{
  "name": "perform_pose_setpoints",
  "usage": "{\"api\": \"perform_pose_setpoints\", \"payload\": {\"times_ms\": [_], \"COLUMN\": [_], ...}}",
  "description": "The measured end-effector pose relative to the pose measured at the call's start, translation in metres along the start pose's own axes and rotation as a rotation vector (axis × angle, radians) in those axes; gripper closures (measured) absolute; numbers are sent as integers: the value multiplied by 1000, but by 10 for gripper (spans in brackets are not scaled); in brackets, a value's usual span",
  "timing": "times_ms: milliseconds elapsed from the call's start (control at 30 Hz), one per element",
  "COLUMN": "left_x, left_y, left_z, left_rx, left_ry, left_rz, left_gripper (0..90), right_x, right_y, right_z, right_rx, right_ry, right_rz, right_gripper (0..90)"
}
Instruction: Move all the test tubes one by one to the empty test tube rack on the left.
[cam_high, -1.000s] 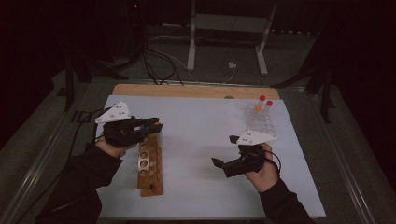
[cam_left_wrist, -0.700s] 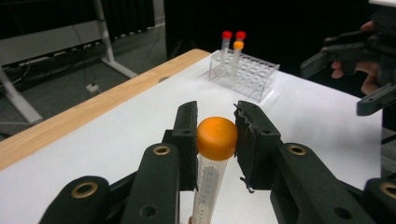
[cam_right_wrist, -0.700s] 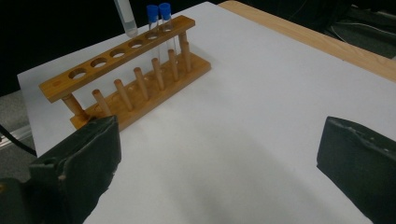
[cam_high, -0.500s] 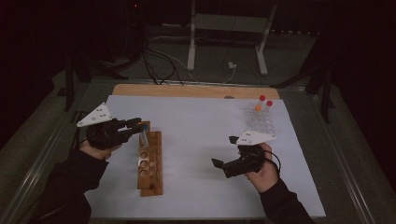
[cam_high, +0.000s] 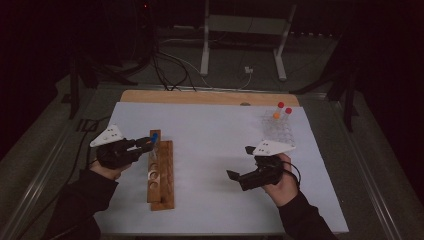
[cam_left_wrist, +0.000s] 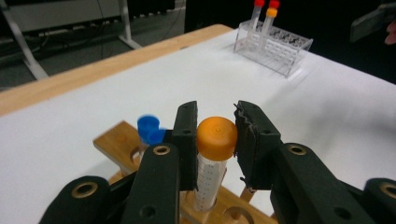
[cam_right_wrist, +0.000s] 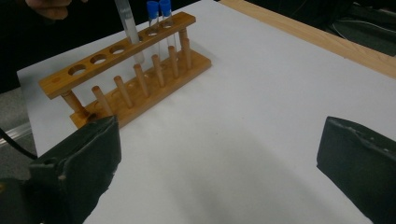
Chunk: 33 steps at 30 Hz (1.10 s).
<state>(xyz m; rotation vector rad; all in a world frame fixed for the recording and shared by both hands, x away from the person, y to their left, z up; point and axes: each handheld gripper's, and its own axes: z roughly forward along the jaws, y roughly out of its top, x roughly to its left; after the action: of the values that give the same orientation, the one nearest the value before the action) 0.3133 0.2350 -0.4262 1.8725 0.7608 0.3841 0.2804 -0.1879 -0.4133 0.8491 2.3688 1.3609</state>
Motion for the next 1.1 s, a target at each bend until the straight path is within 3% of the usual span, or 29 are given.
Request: {"api": "perform_pose_setpoints", "payload": {"times_ms": [400,633,867,933,1100], "left_x": [-1,-3,-2,-3,-14], "left_y": [-17,-17,-17,-16,-9], "left_z": [11,11,11,9,2], "left_rx": [36,51,45,26,-5], "left_ry": [9,16,-10,-18,-32], "left_rz": [-6,14,0,3,15], "left_gripper": [718,717,704,651,380], "right_x": [-1,-1,-2,-3,-11], "right_y": [-1,0,2,3,7], "right_z": [0,0,-1,-3,-11], "right_rx": [0,4,-10,-21,-48], "right_ry": [11,15,26,30,21], "right_rz": [8,7,15,19,11], "right_gripper": [0,0,0,0,0]}}
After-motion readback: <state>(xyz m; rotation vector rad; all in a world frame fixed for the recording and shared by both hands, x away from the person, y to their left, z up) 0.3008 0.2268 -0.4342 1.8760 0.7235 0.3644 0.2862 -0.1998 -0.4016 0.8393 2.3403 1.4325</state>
